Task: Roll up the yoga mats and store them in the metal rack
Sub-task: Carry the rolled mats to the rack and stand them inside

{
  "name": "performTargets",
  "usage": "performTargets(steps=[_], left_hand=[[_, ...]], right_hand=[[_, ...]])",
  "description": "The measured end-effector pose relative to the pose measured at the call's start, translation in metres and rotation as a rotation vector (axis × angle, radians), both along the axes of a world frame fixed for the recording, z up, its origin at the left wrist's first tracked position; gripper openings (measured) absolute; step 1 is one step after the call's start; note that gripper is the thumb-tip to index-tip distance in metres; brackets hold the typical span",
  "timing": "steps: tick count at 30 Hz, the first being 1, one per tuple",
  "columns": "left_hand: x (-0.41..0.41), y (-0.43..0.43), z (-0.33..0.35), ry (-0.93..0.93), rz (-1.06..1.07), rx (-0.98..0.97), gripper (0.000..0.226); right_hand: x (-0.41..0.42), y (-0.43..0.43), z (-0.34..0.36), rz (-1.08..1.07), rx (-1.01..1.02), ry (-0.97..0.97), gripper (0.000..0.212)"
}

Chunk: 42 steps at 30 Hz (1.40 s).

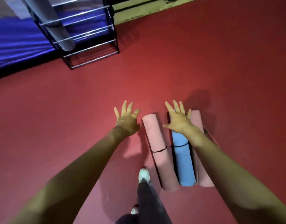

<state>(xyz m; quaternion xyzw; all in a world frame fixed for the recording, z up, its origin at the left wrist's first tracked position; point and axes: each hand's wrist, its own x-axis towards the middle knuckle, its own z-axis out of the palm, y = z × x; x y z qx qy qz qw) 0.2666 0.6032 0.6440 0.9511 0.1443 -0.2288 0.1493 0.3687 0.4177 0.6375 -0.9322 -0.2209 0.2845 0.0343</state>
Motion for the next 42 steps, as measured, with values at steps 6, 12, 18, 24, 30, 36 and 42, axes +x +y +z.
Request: performTargets(steps=[6, 12, 18, 24, 30, 36, 42], left_hand=[[-0.052, -0.062, -0.067, 0.101, -0.152, 0.153, 0.070], [-0.100, -0.104, -0.142, 0.099, -0.035, -0.073, 0.071], [-0.116, -0.161, -0.231, 0.119, 0.172, -0.244, 0.075], [-0.113, -0.213, -0.341, 0.157, 0.409, -0.295, 0.082], [-0.110, -0.254, -0.460, 0.177, 0.560, -0.406, 0.085], [-0.113, -0.277, -0.554, 0.073, 0.721, -0.607, 0.083], [-0.139, -0.297, -0.627, -0.066, 1.129, -0.914, 0.099]], right_hand=[[-0.060, -0.068, -0.070, -0.085, 0.009, 0.030, 0.090], [-0.099, -0.116, -0.150, -0.067, 0.003, 0.136, 0.089], [-0.119, -0.151, -0.239, -0.037, 0.079, 0.263, 0.087], [-0.118, -0.189, -0.345, -0.038, 0.118, 0.348, 0.091], [-0.108, -0.203, -0.455, -0.205, 0.183, 0.471, 0.085], [-0.105, -0.207, -0.558, -0.250, 0.190, 0.452, 0.076], [-0.113, -0.228, -0.596, -0.435, 0.356, 0.480, 0.088]])
